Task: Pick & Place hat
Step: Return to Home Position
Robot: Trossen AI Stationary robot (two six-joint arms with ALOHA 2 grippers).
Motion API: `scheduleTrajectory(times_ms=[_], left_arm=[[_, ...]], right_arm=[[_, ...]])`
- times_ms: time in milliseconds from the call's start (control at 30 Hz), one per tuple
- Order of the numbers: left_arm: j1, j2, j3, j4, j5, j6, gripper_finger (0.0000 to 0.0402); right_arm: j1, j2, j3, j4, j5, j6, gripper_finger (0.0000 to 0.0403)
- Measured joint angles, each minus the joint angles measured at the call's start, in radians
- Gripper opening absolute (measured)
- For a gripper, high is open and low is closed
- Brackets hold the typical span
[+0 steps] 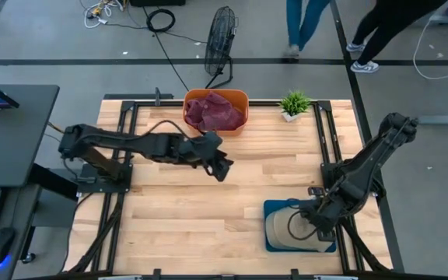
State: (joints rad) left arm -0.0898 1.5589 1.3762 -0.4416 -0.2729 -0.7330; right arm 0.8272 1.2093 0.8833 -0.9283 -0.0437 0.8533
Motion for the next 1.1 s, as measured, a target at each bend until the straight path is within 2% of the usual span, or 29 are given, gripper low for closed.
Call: scheduleTrajectory(times_ms=[133, 200, 333, 400, 533, 733, 833, 1000, 1100], left_arm=[[0.0, -0.09, 0.0, -0.062, 0.0, 0.0, 0.0187], [0.0, -0.143, 0.0, -0.111, 0.0, 0.028, 0.0173], [-0.018, -0.243, 0.0, -0.155, 0.002, 0.179, 0.0139], [-0.032, -0.293, 0.001, -0.156, 0.004, 0.269, 0.0125], [-0.049, -0.383, 0.001, -0.173, -0.012, 0.35, 0.0106], [-0.055, -0.492, 0.001, -0.303, -0.088, 0.379, 0.008], [-0.055, -0.534, -0.037, -0.334, -0.093, 0.411, 0.0058], [-0.04, -0.603, -0.174, -0.221, -0.092, 0.464, 0.001], [-0.008, -0.655, -0.27, -0.166, -0.08, 0.467, 0.0006]], right_arm=[[0.0, 0.0, 0.143, -0.131, 0.007, -0.021, 0.008], [0.0, 0.0, 0.23, -0.193, 0.049, -0.061, 0.0087], [0.0, -0.002, 0.412, -0.323, 0.199, -0.165, 0.0079], [0.0, -0.015, 0.486, -0.364, 0.315, -0.221, 0.0068], [-0.01, -0.081, 0.555, -0.366, 0.474, -0.313, 0.0043], [-0.05, -0.243, 0.536, -0.328, 0.552, -0.341, 0.0007], [-0.063, -0.321, 0.471, -0.226, 0.595, -0.393, 0.0004], [-0.107, -0.46, 0.27, 0.019, 0.605, -0.497, 0.0003], [-0.152, -0.54, 0.151, 0.091, 0.604, -0.503, 0.0002]])
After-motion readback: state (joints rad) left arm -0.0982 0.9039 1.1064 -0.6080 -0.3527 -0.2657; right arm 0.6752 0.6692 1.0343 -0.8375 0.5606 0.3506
